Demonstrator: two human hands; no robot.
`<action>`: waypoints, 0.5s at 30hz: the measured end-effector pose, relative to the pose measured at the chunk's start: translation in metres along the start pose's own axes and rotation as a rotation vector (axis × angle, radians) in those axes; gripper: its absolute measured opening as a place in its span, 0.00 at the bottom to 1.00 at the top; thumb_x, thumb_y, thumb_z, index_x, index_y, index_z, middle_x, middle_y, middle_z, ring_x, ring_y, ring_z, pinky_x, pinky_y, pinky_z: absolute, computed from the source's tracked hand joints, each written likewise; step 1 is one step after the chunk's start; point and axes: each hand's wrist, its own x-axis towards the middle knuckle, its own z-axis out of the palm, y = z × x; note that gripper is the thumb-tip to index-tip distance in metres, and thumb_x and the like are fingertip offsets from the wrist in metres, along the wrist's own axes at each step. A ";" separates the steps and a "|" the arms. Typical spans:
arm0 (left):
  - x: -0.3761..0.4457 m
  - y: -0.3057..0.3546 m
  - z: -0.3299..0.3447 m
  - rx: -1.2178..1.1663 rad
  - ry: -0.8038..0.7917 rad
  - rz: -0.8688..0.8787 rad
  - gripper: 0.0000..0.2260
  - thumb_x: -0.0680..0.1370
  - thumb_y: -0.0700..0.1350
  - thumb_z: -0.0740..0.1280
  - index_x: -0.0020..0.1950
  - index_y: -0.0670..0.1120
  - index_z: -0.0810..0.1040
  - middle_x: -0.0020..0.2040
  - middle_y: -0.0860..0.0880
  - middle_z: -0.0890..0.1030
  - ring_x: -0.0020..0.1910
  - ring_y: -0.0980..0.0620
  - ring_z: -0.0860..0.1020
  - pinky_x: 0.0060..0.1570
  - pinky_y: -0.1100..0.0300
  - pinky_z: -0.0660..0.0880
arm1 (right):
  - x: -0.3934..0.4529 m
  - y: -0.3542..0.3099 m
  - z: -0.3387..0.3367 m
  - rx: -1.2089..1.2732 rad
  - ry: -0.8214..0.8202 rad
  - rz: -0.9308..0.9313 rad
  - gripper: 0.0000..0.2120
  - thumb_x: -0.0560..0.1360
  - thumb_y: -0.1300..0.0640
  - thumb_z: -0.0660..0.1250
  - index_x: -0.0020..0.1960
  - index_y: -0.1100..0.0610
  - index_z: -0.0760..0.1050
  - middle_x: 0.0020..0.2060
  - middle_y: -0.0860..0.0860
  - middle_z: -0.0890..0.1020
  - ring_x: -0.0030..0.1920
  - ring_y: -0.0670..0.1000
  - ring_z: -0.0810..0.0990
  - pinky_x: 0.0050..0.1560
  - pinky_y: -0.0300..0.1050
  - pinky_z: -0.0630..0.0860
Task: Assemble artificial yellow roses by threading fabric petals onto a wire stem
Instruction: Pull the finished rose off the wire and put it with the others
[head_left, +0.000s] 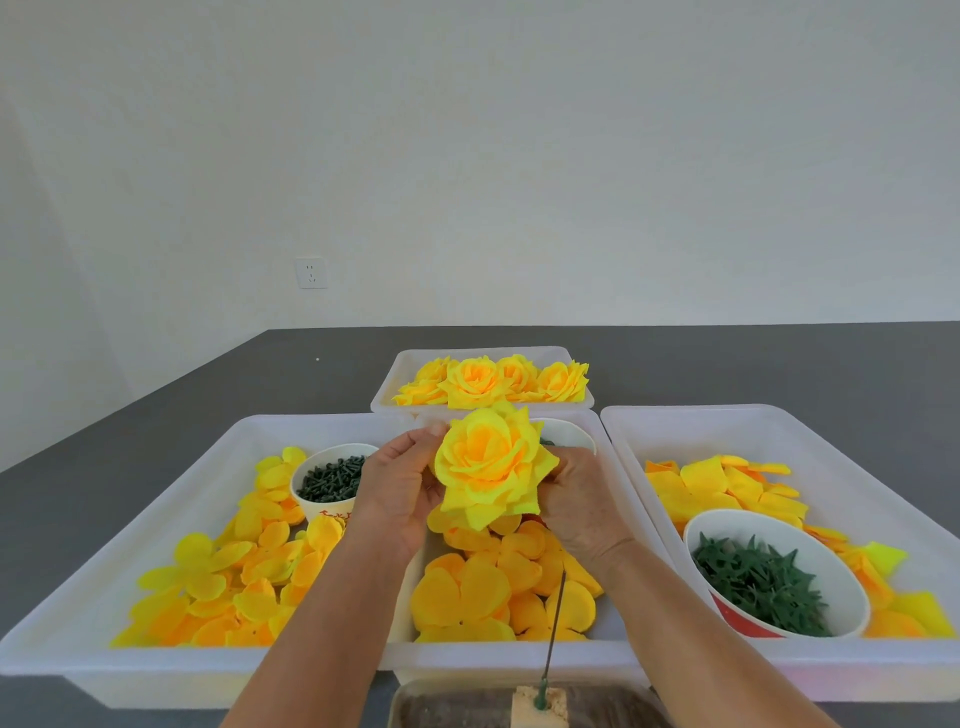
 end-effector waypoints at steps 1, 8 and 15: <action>-0.001 0.000 0.000 -0.006 -0.011 -0.005 0.07 0.76 0.42 0.66 0.49 0.39 0.81 0.41 0.44 0.83 0.42 0.48 0.80 0.47 0.52 0.77 | 0.000 0.001 0.000 0.025 0.008 0.009 0.04 0.72 0.71 0.67 0.45 0.72 0.80 0.43 0.66 0.82 0.48 0.65 0.79 0.54 0.56 0.77; -0.006 0.004 0.005 -0.015 -0.024 -0.042 0.17 0.75 0.45 0.66 0.59 0.35 0.76 0.47 0.39 0.79 0.42 0.43 0.77 0.39 0.53 0.76 | 0.003 0.002 -0.002 0.095 0.060 0.084 0.05 0.66 0.74 0.71 0.38 0.67 0.82 0.37 0.64 0.83 0.39 0.58 0.80 0.45 0.61 0.79; -0.003 0.001 0.002 -0.011 -0.027 -0.081 0.13 0.79 0.45 0.63 0.57 0.37 0.77 0.49 0.39 0.74 0.44 0.43 0.73 0.36 0.57 0.76 | 0.010 0.005 0.001 0.054 0.124 0.166 0.10 0.67 0.67 0.74 0.32 0.54 0.82 0.32 0.54 0.84 0.36 0.52 0.78 0.42 0.52 0.78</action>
